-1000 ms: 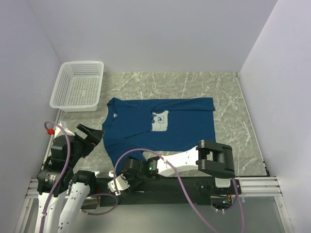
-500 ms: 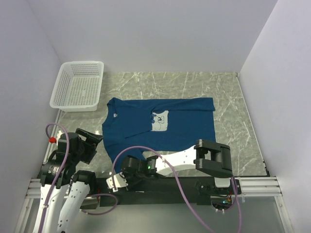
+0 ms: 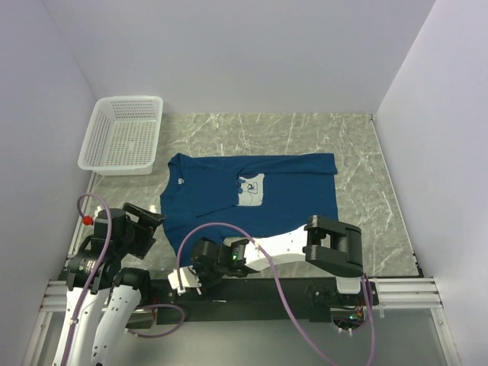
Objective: Fold and stack the t-shirts
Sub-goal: Fold the tshirt
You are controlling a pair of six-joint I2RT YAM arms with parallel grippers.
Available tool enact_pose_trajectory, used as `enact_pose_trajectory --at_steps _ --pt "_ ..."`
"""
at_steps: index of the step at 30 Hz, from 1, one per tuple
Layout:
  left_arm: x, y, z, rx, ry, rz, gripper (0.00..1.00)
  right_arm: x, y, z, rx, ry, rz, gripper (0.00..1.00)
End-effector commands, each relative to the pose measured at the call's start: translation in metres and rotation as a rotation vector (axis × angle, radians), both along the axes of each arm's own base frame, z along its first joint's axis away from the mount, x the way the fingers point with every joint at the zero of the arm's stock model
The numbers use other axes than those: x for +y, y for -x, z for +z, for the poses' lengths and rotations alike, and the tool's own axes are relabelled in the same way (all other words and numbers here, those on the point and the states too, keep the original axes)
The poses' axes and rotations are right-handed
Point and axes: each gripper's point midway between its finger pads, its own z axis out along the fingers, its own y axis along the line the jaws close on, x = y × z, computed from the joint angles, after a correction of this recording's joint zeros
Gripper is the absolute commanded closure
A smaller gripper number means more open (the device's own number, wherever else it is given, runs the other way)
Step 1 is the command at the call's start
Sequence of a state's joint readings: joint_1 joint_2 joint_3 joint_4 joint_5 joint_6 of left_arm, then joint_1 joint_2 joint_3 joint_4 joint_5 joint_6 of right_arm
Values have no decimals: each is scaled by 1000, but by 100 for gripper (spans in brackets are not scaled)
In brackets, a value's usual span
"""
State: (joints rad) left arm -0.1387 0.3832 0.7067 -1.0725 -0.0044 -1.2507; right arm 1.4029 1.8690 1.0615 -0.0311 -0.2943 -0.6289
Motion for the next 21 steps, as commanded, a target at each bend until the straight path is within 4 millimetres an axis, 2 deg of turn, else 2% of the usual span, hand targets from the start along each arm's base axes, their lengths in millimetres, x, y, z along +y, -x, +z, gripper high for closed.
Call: enact_pose_trajectory --at_steps 1,8,12,17,21 --pt "-5 -6 8 -46 20 -25 13 -20 -84 -11 -187 64 -186 72" --pt "-18 -8 13 -83 52 -95 12 -27 -54 -19 -35 134 -55 73" --pt "-19 -8 16 -102 55 -104 12 -22 -60 -18 -46 137 -86 65" --pt "-20 -8 15 -103 56 -112 11 -24 -63 -18 -61 138 -94 64" --pt "-23 -8 15 -108 68 -128 12 -27 -59 -21 -42 154 -72 73"
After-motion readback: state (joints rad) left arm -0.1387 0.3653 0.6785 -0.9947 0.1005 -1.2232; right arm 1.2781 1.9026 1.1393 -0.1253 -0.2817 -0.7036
